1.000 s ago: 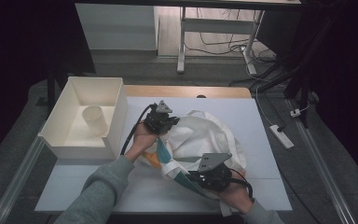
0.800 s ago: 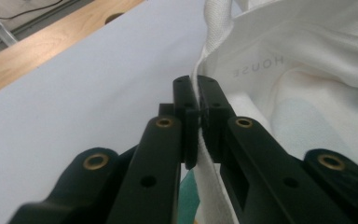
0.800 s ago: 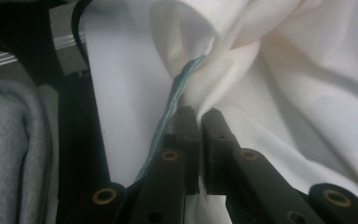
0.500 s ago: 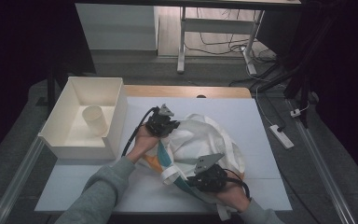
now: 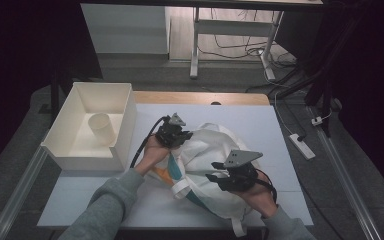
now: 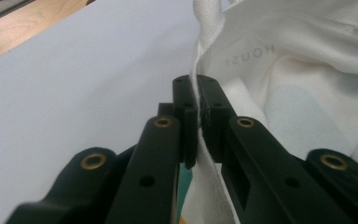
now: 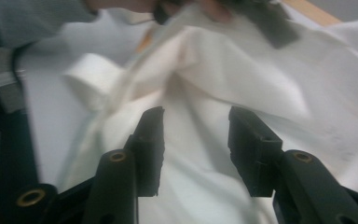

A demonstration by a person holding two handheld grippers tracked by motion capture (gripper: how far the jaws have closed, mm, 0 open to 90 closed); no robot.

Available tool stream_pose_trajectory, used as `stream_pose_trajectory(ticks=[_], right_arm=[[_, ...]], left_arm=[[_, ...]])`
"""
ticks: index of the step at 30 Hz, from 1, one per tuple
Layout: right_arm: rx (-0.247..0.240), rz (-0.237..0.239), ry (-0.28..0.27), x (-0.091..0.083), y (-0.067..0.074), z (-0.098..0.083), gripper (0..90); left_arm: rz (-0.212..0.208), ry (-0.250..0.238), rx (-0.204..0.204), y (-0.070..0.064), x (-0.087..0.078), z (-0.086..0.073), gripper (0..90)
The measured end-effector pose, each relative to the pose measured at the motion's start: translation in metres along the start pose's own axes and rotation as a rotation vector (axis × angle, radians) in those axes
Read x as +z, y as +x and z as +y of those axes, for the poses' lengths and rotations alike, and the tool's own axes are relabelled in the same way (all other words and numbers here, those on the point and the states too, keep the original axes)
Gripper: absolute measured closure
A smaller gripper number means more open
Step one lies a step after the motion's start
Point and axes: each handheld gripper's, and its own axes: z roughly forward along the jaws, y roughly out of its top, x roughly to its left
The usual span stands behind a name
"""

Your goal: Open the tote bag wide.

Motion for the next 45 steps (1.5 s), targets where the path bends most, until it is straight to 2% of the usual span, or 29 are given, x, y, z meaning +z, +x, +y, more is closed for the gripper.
stream_pose_trajectory(ticks=[4, 7, 11, 13, 16, 19, 21, 24, 28, 30, 32, 35, 37, 40, 45], right_arm=[[-0.001, -0.033, 0.038, 0.014, -0.013, 0.0, 52.7], [-0.001, -0.021, 0.079, 0.028, -0.023, 0.002, 50.7], [-0.028, -0.027, 0.139, 0.045, -0.029, 0.002, 47.9], [-0.044, -0.02, 0.183, 0.052, -0.031, 0.0, 46.5], [-0.066, -0.063, 0.245, 0.063, -0.036, -0.006, 45.5], [-0.05, -0.065, 0.281, 0.072, -0.044, -0.012, 45.3], [-0.048, -0.055, 0.299, 0.077, -0.047, -0.015, 45.1], [-0.069, -0.064, 0.32, 0.081, -0.047, -0.017, 47.2], [-0.121, -0.075, 0.347, 0.083, -0.041, -0.017, 45.0], [-0.137, -0.086, 0.354, 0.084, -0.039, -0.018, 45.3], [-0.142, -0.102, 0.362, 0.086, -0.039, -0.018, 50.4], [-0.161, -0.147, 0.355, 0.086, -0.039, -0.02, 69.0], [-0.148, -0.131, 0.321, 0.083, -0.04, -0.019, 83.2], [-0.145, -0.126, 0.298, 0.078, -0.043, -0.015, 85.9], [-0.064, -0.11, 0.191, 0.061, -0.055, -0.003, 86.6]], left_arm=[[-0.002, 0.0, 0.003, -0.001, -0.001, -0.001, 85.5], [-0.009, 0.004, -0.001, 0.0, 0.0, -0.002, 85.4], [-0.013, 0.012, 0.001, 0.0, 0.002, -0.004, 85.4], [-0.014, 0.015, 0.003, 0.0, 0.002, -0.004, 85.4], [-0.014, 0.016, 0.006, -0.001, 0.002, -0.004, 85.4], [-0.014, 0.017, 0.008, -0.002, 0.002, -0.004, 85.4], [-0.013, 0.02, 0.009, -0.002, 0.002, -0.004, 85.4], [-0.013, 0.024, 0.007, -0.001, 0.003, -0.005, 85.4], [-0.011, 0.024, 0.011, -0.002, 0.003, -0.005, 85.4], [-0.009, 0.028, 0.017, -0.002, 0.002, -0.005, 85.4], [-0.01, 0.029, 0.016, -0.002, 0.002, -0.006, 85.4], [-0.013, 0.031, 0.01, -0.001, 0.003, -0.007, 85.4], [-0.017, 0.034, 0.004, -0.001, 0.004, -0.007, 85.4], [-0.019, 0.037, 0.006, -0.001, 0.004, -0.007, 85.5], [-0.021, 0.048, 0.012, 0.0, 0.005, -0.008, 85.5]])
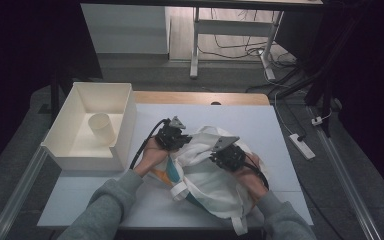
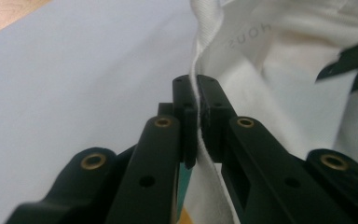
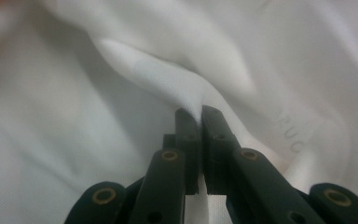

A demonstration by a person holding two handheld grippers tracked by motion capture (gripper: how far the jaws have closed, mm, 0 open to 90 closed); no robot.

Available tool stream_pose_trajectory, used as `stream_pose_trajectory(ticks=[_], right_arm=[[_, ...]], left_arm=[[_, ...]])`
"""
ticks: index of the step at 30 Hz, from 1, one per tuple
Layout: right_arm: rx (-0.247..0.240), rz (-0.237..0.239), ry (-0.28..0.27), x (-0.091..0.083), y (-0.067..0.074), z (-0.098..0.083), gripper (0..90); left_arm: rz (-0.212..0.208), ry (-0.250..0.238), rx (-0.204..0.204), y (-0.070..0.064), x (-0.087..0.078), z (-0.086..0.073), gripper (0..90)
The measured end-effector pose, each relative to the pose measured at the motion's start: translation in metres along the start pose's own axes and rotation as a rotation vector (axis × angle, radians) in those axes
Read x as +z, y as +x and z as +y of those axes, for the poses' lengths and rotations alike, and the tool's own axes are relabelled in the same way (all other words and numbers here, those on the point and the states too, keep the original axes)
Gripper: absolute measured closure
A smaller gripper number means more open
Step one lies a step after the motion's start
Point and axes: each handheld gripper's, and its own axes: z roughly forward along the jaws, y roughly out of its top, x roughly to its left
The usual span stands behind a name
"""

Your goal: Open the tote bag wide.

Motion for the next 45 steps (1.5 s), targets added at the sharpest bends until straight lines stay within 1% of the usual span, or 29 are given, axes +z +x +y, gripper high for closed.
stream_pose_trajectory(ticks=[2, 4, 5, 8, 10, 12, 13, 15, 18, 20, 22, 26, 27, 28, 35, 39, 40, 42, 44, 45], right_arm=[[0.034, 0.004, -0.049, -0.008, -0.007, 0.006, 86.7], [0.048, 0.006, -0.066, -0.011, -0.015, 0.012, 86.6], [0.068, 0.012, -0.076, -0.01, -0.019, 0.014, 86.6], [0.139, 0.036, -0.1, 0.002, -0.033, 0.016, 86.7], [0.172, 0.042, -0.095, 0.015, -0.042, 0.015, 86.8], [0.224, 0.062, -0.098, 0.026, -0.049, 0.014, 86.8], [0.231, 0.06, -0.092, 0.031, -0.051, 0.014, 86.8], [0.236, 0.046, -0.083, 0.04, -0.055, 0.015, 86.8], [0.25, 0.038, -0.064, 0.052, -0.061, 0.015, 86.7], [0.263, 0.035, -0.058, 0.059, -0.065, 0.017, 86.7], [0.259, 0.025, -0.046, 0.065, -0.066, 0.018, 86.6], [0.239, 0.001, -0.013, 0.078, -0.065, 0.015, 86.2], [0.244, 0.002, -0.008, 0.08, -0.065, 0.014, 86.1], [0.251, 0.005, -0.011, 0.08, -0.065, 0.014, 86.1], [0.254, 0.011, -0.018, 0.078, -0.065, 0.012, 85.7], [0.249, 0.01, -0.023, 0.077, -0.065, 0.012, 83.6], [0.25, 0.007, -0.024, 0.076, -0.064, 0.013, 81.5], [0.25, 0.005, -0.031, 0.072, -0.063, 0.013, 73.7], [0.246, 0.019, -0.055, 0.064, -0.063, 0.014, 66.9], [0.249, 0.027, -0.075, 0.058, -0.063, 0.015, 62.8]], left_arm=[[0.003, 0.003, 0.001, 0.0, 0.001, 0.0, 85.6], [0.01, -0.003, 0.001, -0.001, 0.001, 0.0, 85.7], [0.015, -0.004, 0.0, -0.001, 0.001, 0.0, 85.7], [0.021, 0.009, 0.003, 0.0, 0.002, 0.0, 85.9], [0.02, 0.025, 0.003, 0.001, 0.006, -0.001, 85.9], [0.022, 0.038, 0.008, 0.001, 0.009, -0.002, 85.9], [0.021, 0.043, 0.008, 0.0, 0.011, -0.002, 85.9], [0.028, 0.049, 0.014, -0.001, 0.013, -0.002, 85.9], [0.042, 0.054, 0.02, -0.002, 0.015, -0.002, 85.9], [0.048, 0.055, 0.016, 0.0, 0.015, -0.003, 85.8], [0.05, 0.054, 0.008, 0.001, 0.015, -0.003, 85.8], [0.045, 0.057, 0.008, 0.002, 0.015, -0.004, 85.7], [0.044, 0.057, 0.009, 0.002, 0.015, -0.004, 85.6], [0.043, 0.057, 0.009, 0.002, 0.015, -0.004, 85.6], [0.036, 0.055, 0.005, 0.004, 0.015, -0.005, 85.1], [0.033, 0.051, 0.005, 0.004, 0.015, -0.005, 84.0], [0.031, 0.046, 0.001, 0.004, 0.014, -0.005, 83.0], [0.027, 0.037, -0.004, 0.005, 0.013, -0.005, 80.1], [0.03, 0.025, -0.008, 0.005, 0.009, -0.004, 76.2], [0.037, 0.019, -0.009, 0.005, 0.006, -0.003, 72.1]])
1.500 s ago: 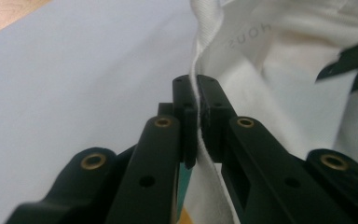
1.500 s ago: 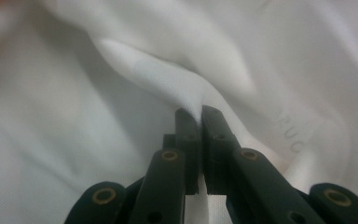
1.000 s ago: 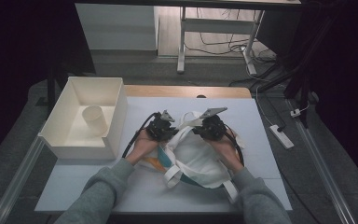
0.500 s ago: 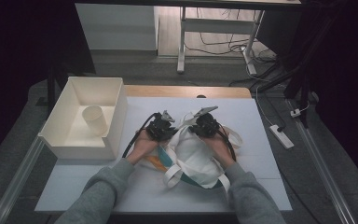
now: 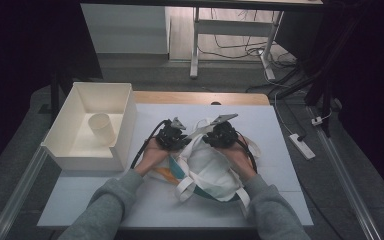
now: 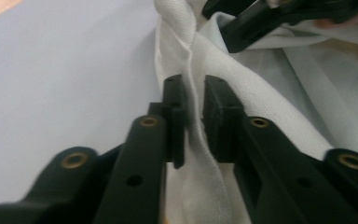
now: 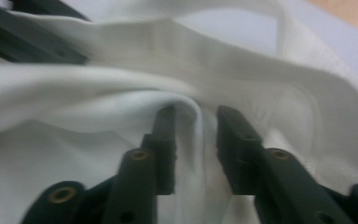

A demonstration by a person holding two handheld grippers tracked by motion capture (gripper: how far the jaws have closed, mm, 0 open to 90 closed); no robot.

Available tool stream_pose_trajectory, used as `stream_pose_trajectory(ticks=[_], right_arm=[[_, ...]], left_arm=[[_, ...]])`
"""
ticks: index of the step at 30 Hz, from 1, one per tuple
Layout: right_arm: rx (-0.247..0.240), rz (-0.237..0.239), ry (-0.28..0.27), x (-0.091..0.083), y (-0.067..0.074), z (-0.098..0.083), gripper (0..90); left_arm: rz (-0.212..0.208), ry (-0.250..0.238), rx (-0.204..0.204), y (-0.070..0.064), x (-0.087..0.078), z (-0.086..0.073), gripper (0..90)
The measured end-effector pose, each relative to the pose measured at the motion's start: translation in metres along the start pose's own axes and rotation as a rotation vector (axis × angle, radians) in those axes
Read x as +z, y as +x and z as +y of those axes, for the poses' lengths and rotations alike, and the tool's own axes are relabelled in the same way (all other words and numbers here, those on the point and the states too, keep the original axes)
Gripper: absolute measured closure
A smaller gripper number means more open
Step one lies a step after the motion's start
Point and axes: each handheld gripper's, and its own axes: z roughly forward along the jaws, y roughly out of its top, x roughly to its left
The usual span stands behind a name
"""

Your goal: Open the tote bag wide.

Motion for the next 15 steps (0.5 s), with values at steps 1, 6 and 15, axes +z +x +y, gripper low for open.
stream_pose_trajectory(ticks=[1, 6, 15], right_arm=[[0.001, 0.002, -0.021, -0.006, 0.001, 0.001, 59.7], [-0.01, 0.018, -0.096, -0.038, 0.01, 0.004, 53.9], [-0.018, -0.005, -0.097, -0.061, 0.017, -0.008, 49.5]], left_arm=[[0.003, -0.013, -0.005, 0.0, -0.004, 0.001, 68.3], [-0.001, -0.124, -0.032, -0.001, -0.04, 0.011, 56.5], [-0.092, -0.048, 0.077, -0.033, -0.053, 0.021, 49.5]])
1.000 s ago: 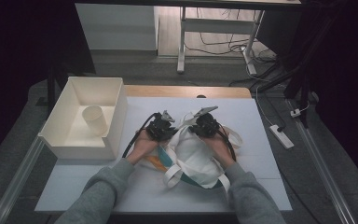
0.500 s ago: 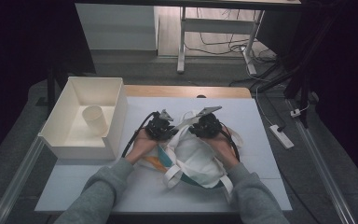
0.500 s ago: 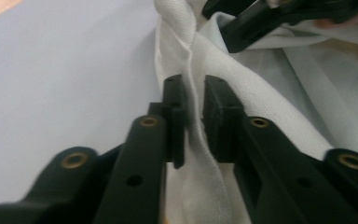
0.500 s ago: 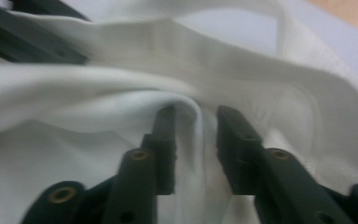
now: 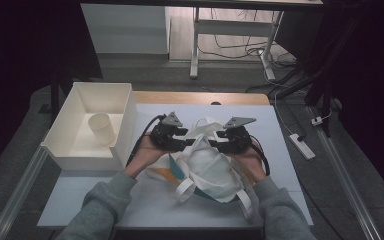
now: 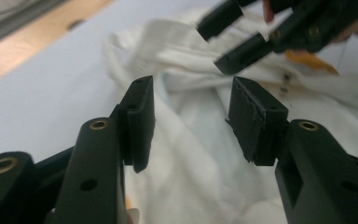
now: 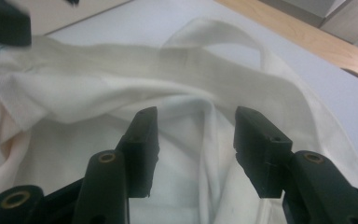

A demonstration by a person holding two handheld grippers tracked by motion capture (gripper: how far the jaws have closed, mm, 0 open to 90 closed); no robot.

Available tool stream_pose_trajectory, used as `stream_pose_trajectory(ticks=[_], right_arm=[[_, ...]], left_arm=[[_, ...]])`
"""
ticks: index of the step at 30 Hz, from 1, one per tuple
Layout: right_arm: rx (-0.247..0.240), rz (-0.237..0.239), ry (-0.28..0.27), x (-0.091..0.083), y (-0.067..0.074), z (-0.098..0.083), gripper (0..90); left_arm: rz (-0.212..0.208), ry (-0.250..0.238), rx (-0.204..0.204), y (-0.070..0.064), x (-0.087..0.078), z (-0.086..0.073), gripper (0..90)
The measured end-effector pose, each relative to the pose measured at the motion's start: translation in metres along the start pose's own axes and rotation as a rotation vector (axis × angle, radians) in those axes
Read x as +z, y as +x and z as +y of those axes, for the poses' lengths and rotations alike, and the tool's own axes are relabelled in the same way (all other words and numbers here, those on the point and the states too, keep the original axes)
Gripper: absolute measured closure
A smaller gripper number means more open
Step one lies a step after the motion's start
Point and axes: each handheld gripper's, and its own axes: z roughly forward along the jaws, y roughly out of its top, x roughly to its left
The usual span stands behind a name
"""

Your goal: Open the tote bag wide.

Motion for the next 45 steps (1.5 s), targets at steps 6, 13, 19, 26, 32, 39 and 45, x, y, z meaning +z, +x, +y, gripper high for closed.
stream_pose_trajectory(ticks=[6, 13, 19, 26, 32, 39, 45], right_arm=[[0.007, 0.008, -0.005, -0.015, 0.006, -0.008, 49.1], [-0.01, 0.056, -0.003, -0.029, 0.021, -0.012, 47.8], [-0.064, 0.055, 0.079, -0.037, 0.041, -0.024, 44.3], [-0.047, -0.038, 0.12, -0.055, 0.038, -0.043, 43.8], [-0.025, -0.129, 0.184, -0.057, 0.028, -0.057, 44.6], [-0.028, -0.119, 0.231, -0.048, 0.03, -0.058, 68.0], [-0.027, -0.147, 0.2, -0.066, 0.026, -0.052, 89.8]], left_arm=[[0.046, 0.103, 0.019, -0.001, 0.029, -0.001, 48.0], [0.035, 0.147, -0.001, 0.007, 0.046, -0.004, 48.8], [0.037, 0.167, -0.001, 0.007, 0.051, -0.006, 51.5], [0.03, 0.207, -0.012, 0.01, 0.063, -0.01, 57.0], [0.035, 0.226, -0.006, 0.012, 0.069, -0.015, 63.5], [0.042, 0.237, 0.015, 0.011, 0.071, -0.018, 74.5], [0.033, 0.207, 0.001, 0.014, 0.067, -0.02, 79.5]])
